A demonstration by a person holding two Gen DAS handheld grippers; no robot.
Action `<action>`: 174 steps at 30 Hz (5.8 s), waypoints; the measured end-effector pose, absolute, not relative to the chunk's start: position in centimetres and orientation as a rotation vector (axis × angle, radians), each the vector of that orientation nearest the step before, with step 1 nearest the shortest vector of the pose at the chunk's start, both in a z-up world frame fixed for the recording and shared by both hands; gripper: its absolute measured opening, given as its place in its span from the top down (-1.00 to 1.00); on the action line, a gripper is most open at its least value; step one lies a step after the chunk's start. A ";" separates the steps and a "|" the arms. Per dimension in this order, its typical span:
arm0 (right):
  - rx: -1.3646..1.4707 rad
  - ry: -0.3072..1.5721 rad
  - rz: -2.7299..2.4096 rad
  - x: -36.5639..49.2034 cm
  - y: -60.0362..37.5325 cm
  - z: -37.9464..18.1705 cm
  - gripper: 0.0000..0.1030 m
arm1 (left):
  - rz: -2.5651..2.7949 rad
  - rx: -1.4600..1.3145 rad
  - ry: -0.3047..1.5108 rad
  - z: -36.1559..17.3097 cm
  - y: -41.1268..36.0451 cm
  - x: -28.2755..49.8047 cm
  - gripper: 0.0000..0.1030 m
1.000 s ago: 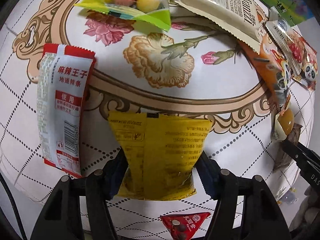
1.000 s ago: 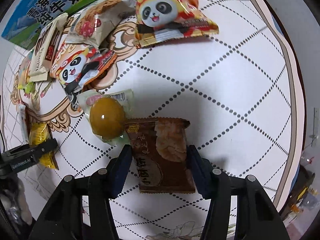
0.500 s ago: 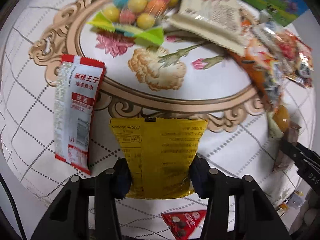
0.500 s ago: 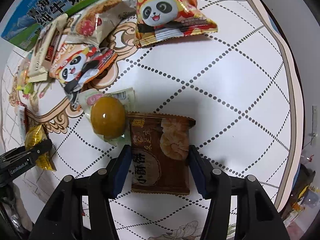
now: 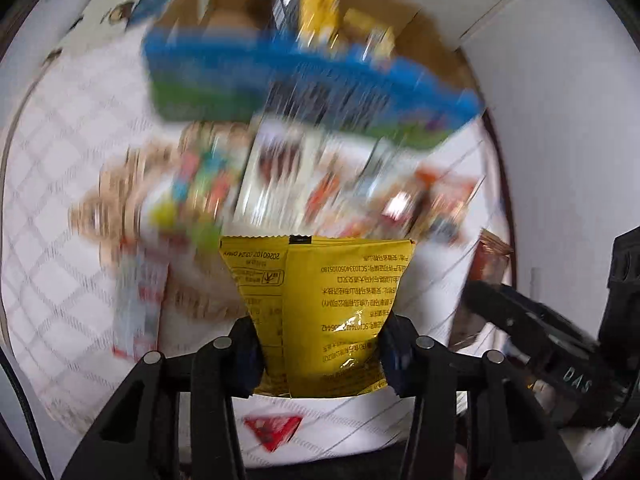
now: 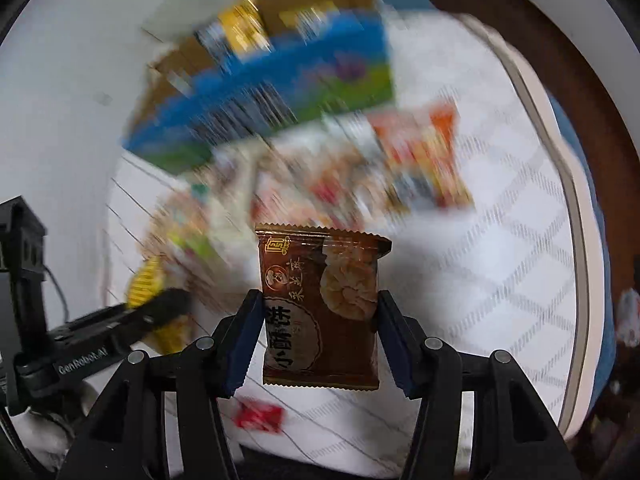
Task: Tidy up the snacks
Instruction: 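Lower both packets into the box and open both tools, then move both tools back over the remaining snacks, then grasp the Franzzi cookie pack with the left tool while the right tool grasps the orange CUICUIDAO bag, then carry both packets into the box and open both tools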
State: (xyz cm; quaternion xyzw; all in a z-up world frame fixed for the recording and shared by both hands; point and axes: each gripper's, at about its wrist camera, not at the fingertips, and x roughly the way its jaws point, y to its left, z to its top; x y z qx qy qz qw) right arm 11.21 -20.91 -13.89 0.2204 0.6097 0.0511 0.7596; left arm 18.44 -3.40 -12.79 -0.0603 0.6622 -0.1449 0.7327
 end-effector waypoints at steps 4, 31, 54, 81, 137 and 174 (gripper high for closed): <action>0.447 1.199 0.131 16.5 -20.8 -9.3 -0.15 | -0.318 -0.120 1.369 -9.4 -4.1 24.2 0.15; 0.263 1.416 0.057 37.6 -21.4 -20.3 -0.15 | -0.230 -0.112 1.737 -24.6 -8.0 44.2 0.12; 0.179 1.372 -0.012 35.6 -20.7 -15.8 -0.74 | -0.165 0.014 1.410 -13.5 -5.0 40.6 -0.54; 0.237 1.136 0.003 23.4 -19.8 -5.6 -0.74 | -0.154 0.050 1.159 -6.6 -1.3 28.6 -0.54; 0.288 1.649 -0.057 8.3 -23.9 -26.9 -0.18 | -0.161 0.142 1.669 -29.7 -0.4 12.8 -0.11; 0.370 1.267 0.266 33.5 -14.8 -9.1 0.01 | -0.147 -0.009 1.421 -9.3 -0.1 40.7 -0.04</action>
